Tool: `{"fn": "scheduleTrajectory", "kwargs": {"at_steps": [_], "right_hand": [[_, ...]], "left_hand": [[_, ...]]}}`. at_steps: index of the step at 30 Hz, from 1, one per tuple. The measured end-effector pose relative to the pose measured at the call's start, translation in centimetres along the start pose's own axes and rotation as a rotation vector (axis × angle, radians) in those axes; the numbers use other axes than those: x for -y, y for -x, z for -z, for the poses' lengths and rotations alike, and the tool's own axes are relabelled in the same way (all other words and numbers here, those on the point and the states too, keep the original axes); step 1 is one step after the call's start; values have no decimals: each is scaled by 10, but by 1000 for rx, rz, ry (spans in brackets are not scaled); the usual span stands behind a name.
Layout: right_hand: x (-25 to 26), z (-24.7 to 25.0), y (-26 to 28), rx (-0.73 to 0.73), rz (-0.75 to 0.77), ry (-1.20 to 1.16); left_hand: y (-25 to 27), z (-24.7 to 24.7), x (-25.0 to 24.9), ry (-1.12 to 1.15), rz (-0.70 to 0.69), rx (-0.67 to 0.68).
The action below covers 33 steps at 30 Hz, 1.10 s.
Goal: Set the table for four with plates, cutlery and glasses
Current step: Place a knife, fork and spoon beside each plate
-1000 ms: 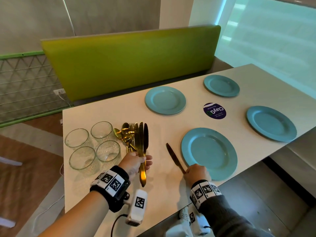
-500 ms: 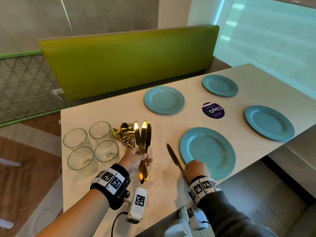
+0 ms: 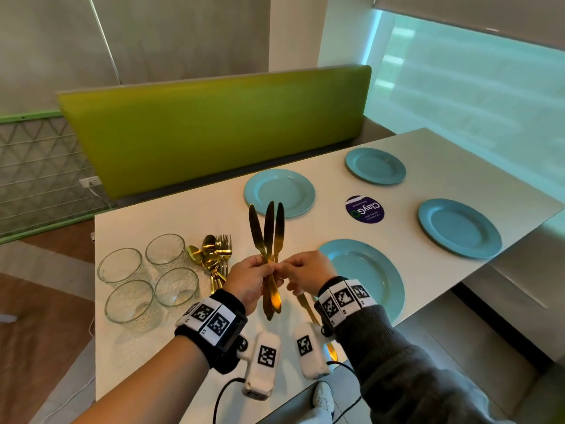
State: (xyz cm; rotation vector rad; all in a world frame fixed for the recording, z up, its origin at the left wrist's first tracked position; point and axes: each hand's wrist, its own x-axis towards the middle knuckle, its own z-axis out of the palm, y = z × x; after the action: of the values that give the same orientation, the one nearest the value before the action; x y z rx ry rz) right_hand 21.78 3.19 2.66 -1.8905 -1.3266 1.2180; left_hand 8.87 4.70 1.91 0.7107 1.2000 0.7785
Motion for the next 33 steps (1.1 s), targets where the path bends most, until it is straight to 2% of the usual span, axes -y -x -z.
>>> {"fn": "scheduleTrajectory", "kwargs": {"at_steps": [5, 12, 17, 22, 28, 33], "right_hand": [[-2, 11, 4, 56, 32, -99], [-10, 39, -2, -29, 1, -224], [-20, 87, -25, -159, -21, -248], [-53, 159, -60, -305, -123, -69], [-107, 239, -93, -325, -331, 352], [-144, 276, -121, -369, -444, 496]], "left_hand": [[4, -11, -3, 9, -21, 46], [-2, -35, -11, -71, -14, 112], [-23, -56, -21, -55, -25, 68], [-55, -85, -27, -28, -26, 9], [-99, -135, -30, -86, -37, -15], [-132, -174, -25, -122, -17, -4]]}}
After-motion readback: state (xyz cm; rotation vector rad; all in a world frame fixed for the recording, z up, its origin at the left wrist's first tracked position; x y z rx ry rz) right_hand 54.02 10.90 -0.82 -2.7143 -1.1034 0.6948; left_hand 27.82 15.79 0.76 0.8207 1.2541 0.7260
